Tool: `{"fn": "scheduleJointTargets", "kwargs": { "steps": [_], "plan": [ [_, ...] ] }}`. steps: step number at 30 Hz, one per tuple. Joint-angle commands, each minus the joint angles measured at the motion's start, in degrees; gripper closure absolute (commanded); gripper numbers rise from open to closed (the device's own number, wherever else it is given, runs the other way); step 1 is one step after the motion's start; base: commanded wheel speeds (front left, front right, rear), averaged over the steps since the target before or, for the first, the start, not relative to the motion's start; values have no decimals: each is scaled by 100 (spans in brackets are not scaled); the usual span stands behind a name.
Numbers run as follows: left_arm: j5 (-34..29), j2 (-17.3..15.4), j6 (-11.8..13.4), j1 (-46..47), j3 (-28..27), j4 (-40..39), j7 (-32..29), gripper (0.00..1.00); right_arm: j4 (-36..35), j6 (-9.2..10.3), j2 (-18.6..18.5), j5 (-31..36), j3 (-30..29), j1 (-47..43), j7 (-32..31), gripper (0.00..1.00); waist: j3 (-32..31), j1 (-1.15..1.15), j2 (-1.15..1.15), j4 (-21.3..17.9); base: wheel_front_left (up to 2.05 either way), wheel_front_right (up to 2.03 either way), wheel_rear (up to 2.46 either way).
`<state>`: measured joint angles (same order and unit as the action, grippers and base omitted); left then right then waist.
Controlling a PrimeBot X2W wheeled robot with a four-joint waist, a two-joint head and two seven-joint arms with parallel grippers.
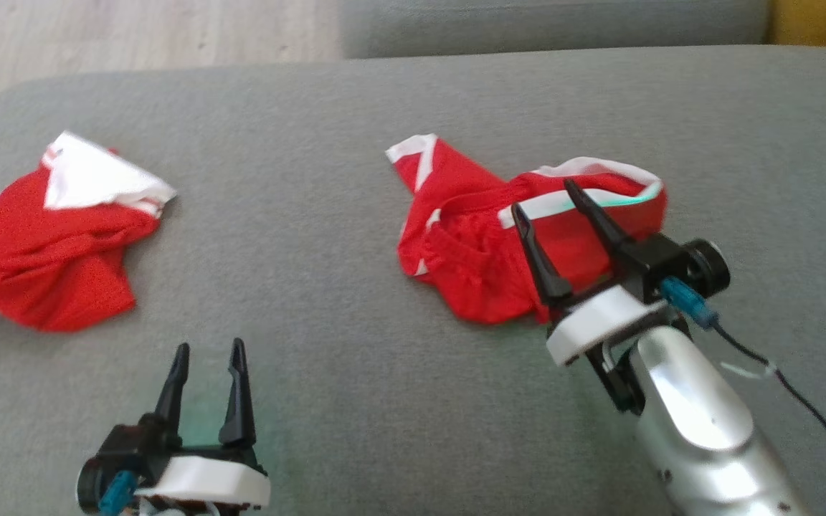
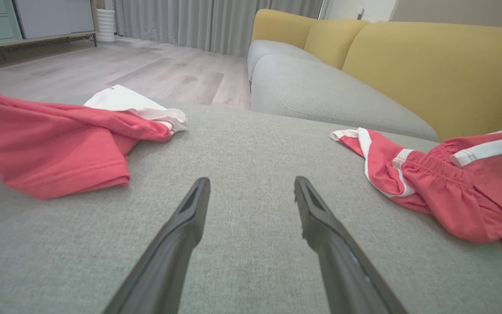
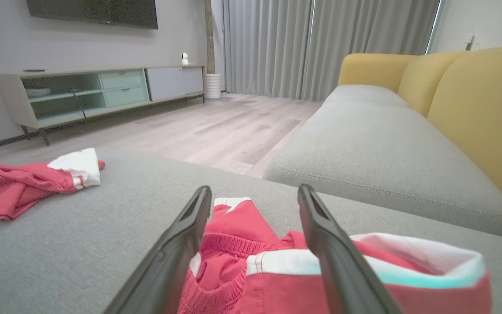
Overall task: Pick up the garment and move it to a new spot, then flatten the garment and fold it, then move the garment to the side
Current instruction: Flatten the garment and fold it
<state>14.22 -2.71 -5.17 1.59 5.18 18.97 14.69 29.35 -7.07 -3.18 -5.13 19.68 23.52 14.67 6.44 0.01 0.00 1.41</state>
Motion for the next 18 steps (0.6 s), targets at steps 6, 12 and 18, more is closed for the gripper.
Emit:
{"fn": "scheduleJointTargets", "kwargs": {
  "steps": [6,12,18],
  "plan": [
    [141,-17,-55,305,35,-80,30,0,1129,-42,30,300,-254,574,31,0,265,-1,0,461,0,0,0],
    [182,-17,-53,418,189,-31,30,0,1891,-42,30,285,-582,835,31,0,516,-1,0,675,0,0,0],
    [221,-17,-66,559,259,-36,30,0,1873,-42,30,235,-650,982,32,0,712,-1,0,828,0,0,0]
  ]
}}
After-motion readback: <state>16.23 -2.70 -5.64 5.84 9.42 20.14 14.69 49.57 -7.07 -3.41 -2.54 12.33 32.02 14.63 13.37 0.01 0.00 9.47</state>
